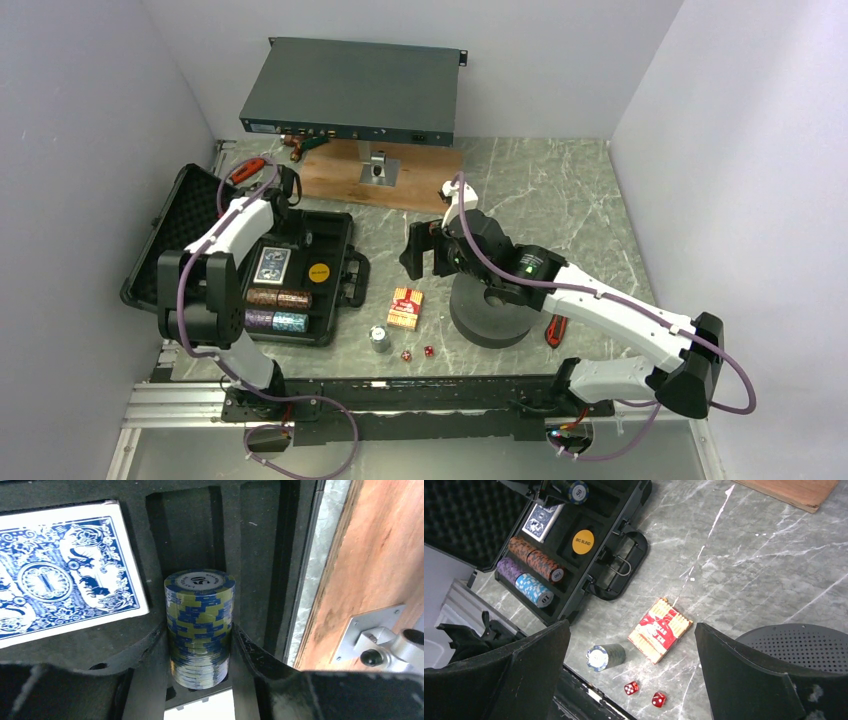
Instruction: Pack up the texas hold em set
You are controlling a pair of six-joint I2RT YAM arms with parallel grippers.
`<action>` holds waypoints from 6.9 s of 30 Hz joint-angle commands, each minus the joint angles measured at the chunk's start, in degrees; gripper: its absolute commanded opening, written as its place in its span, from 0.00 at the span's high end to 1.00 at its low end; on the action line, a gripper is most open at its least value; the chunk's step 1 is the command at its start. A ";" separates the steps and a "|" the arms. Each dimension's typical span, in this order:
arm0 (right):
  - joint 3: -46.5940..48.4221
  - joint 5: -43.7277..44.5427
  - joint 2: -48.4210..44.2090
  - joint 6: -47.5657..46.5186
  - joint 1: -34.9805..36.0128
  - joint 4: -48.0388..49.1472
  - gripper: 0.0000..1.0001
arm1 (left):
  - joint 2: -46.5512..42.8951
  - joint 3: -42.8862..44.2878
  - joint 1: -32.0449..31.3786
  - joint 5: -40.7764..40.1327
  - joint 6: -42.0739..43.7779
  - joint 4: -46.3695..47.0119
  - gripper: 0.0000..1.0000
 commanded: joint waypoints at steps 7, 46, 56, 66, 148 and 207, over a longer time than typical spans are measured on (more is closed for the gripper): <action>1.57 -1.42 0.95 -2.68 -0.01 2.16 0.01 | 2.77 4.32 2.07 -4.13 -5.84 -0.32 1.00; 0.25 -3.68 2.32 -2.04 -0.09 2.70 0.01 | -4.16 7.46 8.33 -8.27 12.19 -2.30 0.06; -1.56 -2.25 0.94 -2.04 -0.09 2.35 0.01 | -15.72 0.90 8.38 -7.82 23.76 3.29 0.03; -3.72 0.78 -0.10 -1.66 -0.09 -0.81 0.01 | -31.24 -8.49 8.39 -7.31 45.03 6.38 0.03; 16.90 4.08 42.76 29.84 1.32 -17.60 0.00 | -63.41 -21.12 -5.50 2.31 72.71 11.50 0.04; 4.42 1.42 22.44 8.37 -0.21 5.14 0.51 | -60.32 -22.52 -6.55 17.80 76.55 16.11 0.04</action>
